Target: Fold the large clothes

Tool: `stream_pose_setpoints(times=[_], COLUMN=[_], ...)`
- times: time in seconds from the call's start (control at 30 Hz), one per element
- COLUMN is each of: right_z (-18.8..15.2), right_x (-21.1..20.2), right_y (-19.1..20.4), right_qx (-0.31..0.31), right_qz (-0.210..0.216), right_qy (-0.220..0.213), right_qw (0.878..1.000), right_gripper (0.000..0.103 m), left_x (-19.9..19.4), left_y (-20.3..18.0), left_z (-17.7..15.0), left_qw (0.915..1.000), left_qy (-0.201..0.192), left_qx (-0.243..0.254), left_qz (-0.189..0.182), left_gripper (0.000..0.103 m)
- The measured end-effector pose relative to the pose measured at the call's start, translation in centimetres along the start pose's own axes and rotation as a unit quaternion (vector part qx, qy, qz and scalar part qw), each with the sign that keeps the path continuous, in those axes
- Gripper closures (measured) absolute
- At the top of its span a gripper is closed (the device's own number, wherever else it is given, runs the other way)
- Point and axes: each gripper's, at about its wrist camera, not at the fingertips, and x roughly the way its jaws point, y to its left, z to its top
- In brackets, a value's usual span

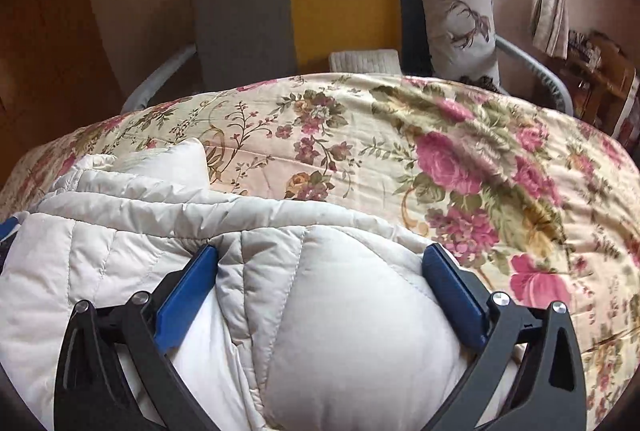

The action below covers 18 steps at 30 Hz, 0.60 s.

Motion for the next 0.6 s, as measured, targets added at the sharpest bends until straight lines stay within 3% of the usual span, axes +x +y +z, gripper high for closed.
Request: stream_pose_setpoints(times=[0.1,0.2,0.33,0.47,0.6], right_z=[-0.1,-0.3,-0.4,-0.7,-0.8], right_x=[0.5,0.2,0.0,-0.2,-0.3], right_y=[-0.7,-0.4,0.1,0.6,1.0], right_qx=[0.02,0.01,-0.001,-0.007,-0.012], right_qz=[0.018,0.007,-0.009,-0.019,-0.026], right_qy=[0.008,-0.001,-0.009,-0.012,-0.018], right_qw=[1.0,1.0,1.0,1.0,0.999], right_gripper=[0.002,0.002,0.002,0.002,0.002], left_x=[1.0,0.0,-4.9,-9.1,-8.8], left_y=[0.6,0.5,0.8,3.1,6.4], left_z=[0.1,-0.2,-1.4,-3.0,-5.0], left_qw=[0.9994,0.9995,0.9994,0.9946,0.9899], left_qy=[0.007,0.004,-0.015,-0.046,0.008], left_qx=[-0.023,-0.026,-0.03,-0.067,-0.108], left_qz=[-0.024,-0.019,0.01,0.065,0.092], left_gripper=[0.003,0.003,0.003,0.003,0.003])
